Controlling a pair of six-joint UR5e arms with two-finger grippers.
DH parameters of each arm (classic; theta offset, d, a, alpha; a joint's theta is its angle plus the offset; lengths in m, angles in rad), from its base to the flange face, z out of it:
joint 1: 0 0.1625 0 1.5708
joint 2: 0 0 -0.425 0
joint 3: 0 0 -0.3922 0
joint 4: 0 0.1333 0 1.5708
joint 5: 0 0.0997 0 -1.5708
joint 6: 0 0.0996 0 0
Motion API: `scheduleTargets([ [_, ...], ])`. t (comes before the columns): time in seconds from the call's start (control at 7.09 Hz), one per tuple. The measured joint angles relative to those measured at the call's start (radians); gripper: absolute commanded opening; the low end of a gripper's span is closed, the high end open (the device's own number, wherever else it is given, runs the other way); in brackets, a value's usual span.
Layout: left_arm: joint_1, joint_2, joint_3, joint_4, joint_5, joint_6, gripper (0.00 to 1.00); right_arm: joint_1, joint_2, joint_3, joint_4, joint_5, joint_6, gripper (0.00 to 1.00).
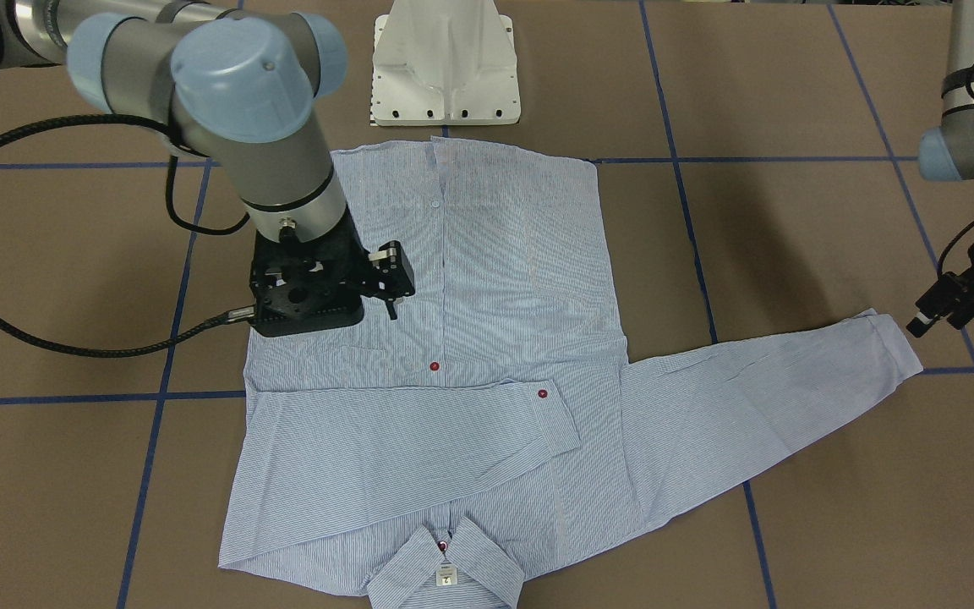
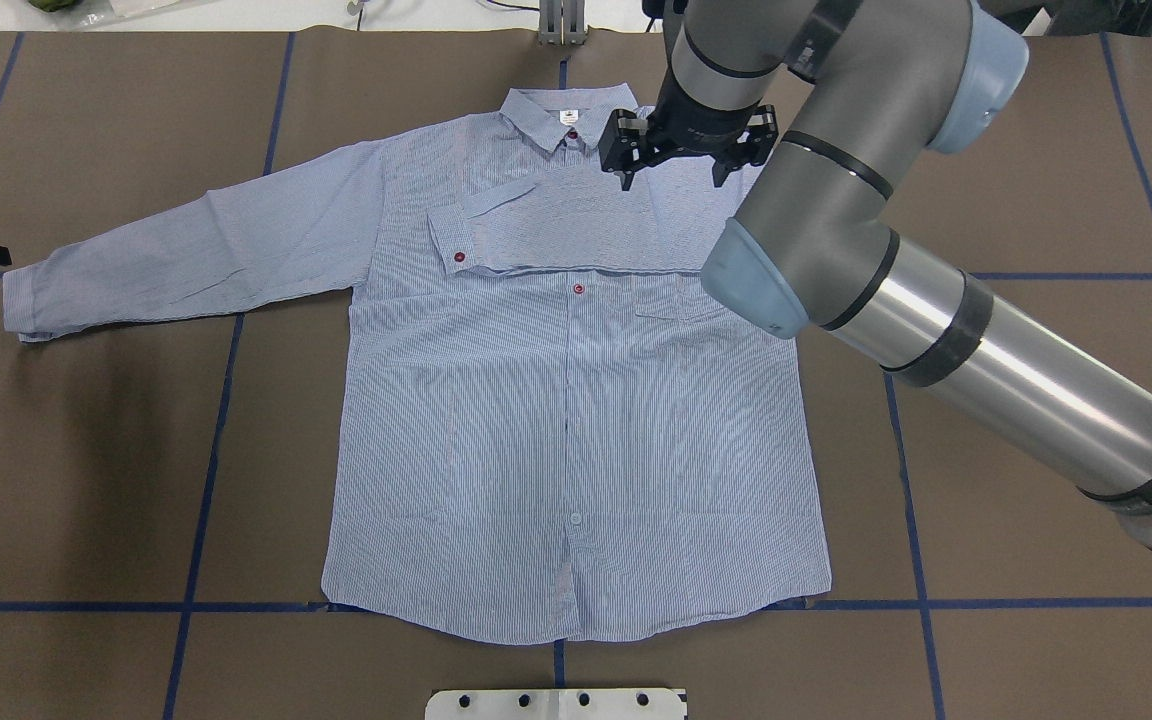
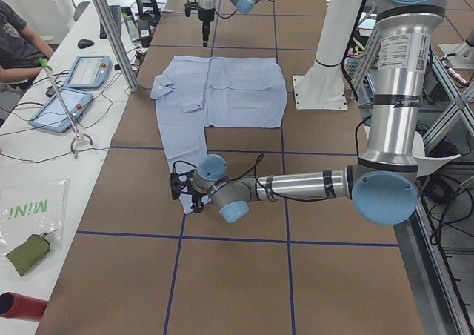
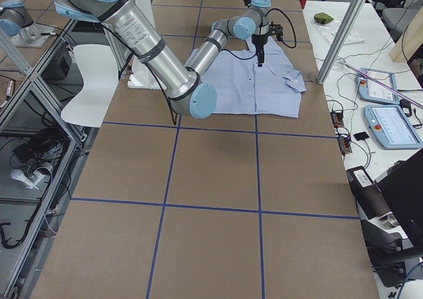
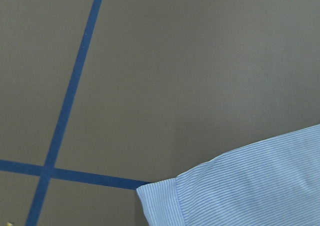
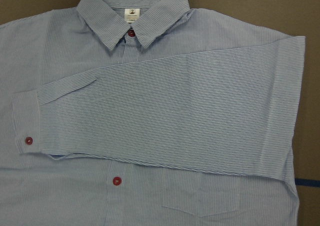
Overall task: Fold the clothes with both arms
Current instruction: 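Release the sleeve and raise the right gripper while left gripper grasps other cuff, then lift the other sleeve cuff with the left gripper while right arm withdraws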
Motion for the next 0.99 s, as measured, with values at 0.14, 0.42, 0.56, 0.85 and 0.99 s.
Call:
scheduleTargets([
  [0.14,0.024,0.001,0.025,-0.043,0.028,-0.044,0.81,0.022,-0.044,0.031,-0.001,0.016,-0.032,1.0],
  [0.42,0.049,0.001,0.058,-0.089,0.059,-0.081,0.58,0.052,-0.086,0.057,-0.001,0.044,-0.066,1.0],
  [0.56,0.059,0.001,0.063,-0.095,0.065,-0.095,0.57,0.057,-0.091,0.059,-0.001,0.051,-0.07,1.0],
  [0.85,0.075,0.001,0.067,-0.095,0.081,-0.104,0.54,0.059,-0.093,0.059,-0.001,0.054,-0.073,1.0],
  [0.99,0.081,0.001,0.067,-0.095,0.085,-0.105,0.53,0.059,-0.093,0.059,-0.001,0.054,-0.074,1.0],
])
